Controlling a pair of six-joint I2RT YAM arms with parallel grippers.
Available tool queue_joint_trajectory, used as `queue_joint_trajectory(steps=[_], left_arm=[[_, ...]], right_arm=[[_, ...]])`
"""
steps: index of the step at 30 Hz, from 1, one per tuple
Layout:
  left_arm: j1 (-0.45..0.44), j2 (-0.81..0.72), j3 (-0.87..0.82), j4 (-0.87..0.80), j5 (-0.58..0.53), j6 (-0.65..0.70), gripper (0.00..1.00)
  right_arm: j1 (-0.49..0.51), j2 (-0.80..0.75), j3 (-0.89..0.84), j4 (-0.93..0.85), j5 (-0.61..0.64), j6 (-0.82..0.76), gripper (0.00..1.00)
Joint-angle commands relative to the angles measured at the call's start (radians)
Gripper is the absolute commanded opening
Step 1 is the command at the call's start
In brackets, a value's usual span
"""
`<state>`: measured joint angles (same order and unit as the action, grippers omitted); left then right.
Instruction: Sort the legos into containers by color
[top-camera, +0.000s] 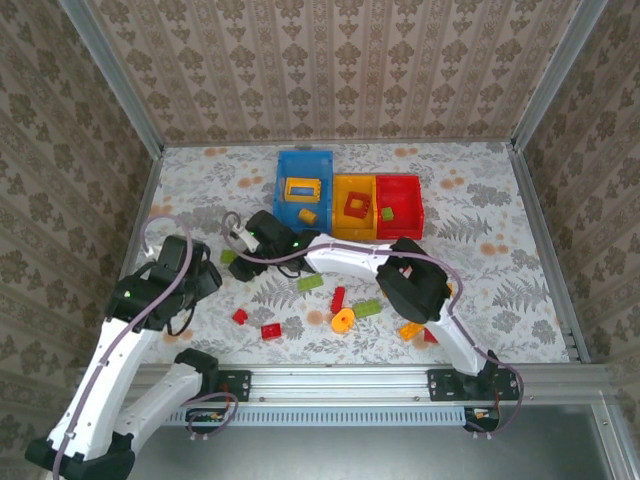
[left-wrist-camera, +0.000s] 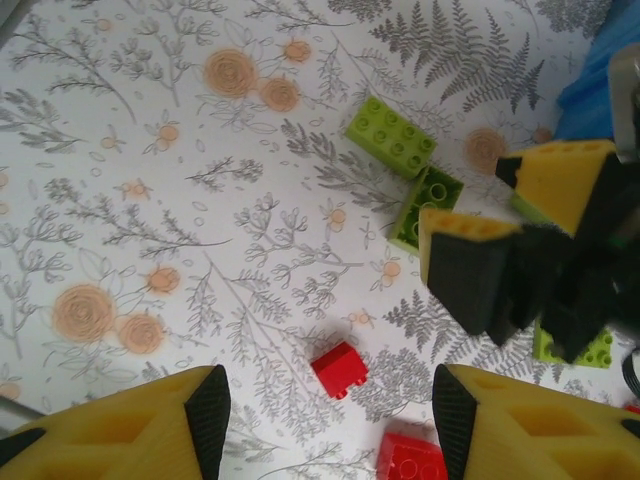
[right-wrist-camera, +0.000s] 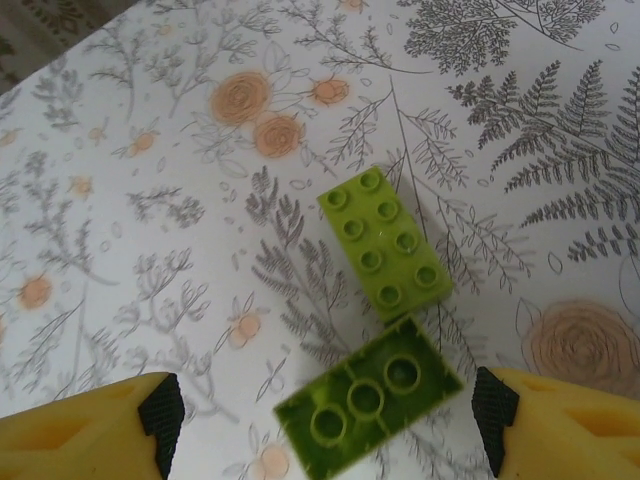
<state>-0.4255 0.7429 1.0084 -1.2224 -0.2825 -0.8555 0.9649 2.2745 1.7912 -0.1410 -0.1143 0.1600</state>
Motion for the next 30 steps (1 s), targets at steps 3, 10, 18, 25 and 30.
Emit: queue_joint_trajectory(steps=[3,10,18,25,30], left_arm=[[0.017,-0.023,0.053,-0.11,-0.025,0.048,0.6],[0.035,-0.028,0.069,-0.113,-0.015,0.093,0.61],[0.042,-0.024,0.072,-0.101,0.009,0.122,0.6],[0.045,-0.028,0.086,-0.115,0.012,0.144,0.6],[0.047,-0.034,0.098,-0.126,0.011,0.153,0.61]], right_arm=[[0.021,0.078,0.128,-0.13,0.069,0.074,0.76],[0.084,0.13,0.232,-0.32,0.243,0.294,0.78],[0.107,0.196,0.333,-0.493,0.365,0.482,0.81],[0.106,0.283,0.466,-0.55,0.385,0.509,0.77],[0.101,0.351,0.564,-0.617,0.384,0.526,0.66]])
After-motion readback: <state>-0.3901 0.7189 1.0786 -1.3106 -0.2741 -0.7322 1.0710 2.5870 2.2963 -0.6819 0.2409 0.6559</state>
